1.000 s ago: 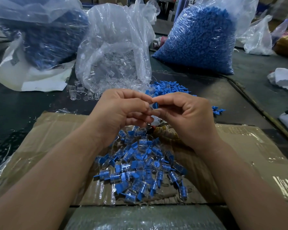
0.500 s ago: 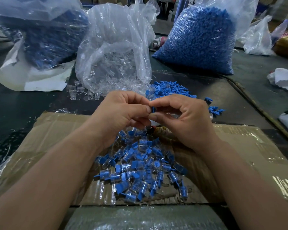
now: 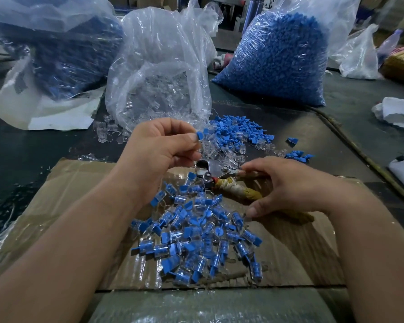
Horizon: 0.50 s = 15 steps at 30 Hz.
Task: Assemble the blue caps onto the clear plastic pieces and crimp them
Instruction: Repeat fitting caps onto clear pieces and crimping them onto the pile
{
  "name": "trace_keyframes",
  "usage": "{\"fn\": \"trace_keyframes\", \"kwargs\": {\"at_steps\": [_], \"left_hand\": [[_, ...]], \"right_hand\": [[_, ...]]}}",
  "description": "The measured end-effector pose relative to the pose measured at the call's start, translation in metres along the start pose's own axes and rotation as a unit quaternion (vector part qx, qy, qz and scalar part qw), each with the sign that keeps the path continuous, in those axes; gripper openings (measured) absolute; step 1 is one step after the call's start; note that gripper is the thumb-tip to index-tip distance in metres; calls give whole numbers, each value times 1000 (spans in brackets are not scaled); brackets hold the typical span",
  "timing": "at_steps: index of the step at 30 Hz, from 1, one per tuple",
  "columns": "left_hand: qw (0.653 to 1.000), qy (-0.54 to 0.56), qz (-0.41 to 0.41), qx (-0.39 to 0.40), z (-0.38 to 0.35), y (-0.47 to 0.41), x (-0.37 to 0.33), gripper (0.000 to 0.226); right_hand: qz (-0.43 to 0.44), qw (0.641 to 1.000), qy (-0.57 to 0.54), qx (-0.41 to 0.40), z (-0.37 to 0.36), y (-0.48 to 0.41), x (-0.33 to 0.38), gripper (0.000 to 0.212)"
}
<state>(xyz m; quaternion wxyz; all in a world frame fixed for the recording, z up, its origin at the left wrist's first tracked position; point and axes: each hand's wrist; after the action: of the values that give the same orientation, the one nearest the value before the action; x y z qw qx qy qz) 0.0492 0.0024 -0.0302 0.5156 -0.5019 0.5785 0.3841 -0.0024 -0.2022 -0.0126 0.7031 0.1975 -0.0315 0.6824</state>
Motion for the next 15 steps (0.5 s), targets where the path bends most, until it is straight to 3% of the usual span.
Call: {"fn": "trace_keyframes", "kwargs": {"at_steps": [4, 9, 15], "left_hand": [[1000, 4, 0, 0, 1, -1, 2, 15], [1000, 9, -3, 0, 2, -2, 3, 17], [1000, 15, -5, -17, 3, -4, 4, 17]], "right_hand": [[-6, 999, 27, -30, 0, -1, 6, 69], [5, 986, 113, -126, -10, -5, 19, 18], [-1, 972, 105, -211, -12, -8, 12, 11]]}}
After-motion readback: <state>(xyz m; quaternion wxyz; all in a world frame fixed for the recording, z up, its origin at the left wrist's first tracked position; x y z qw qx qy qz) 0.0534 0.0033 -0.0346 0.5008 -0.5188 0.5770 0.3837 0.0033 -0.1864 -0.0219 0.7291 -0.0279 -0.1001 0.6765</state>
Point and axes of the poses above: each hand's wrist, its own y-axis away from the middle knuckle, its own z-axis out of the back of the hand, x = y × z, and after that the axes turned 6 degrees about -x, right-handed
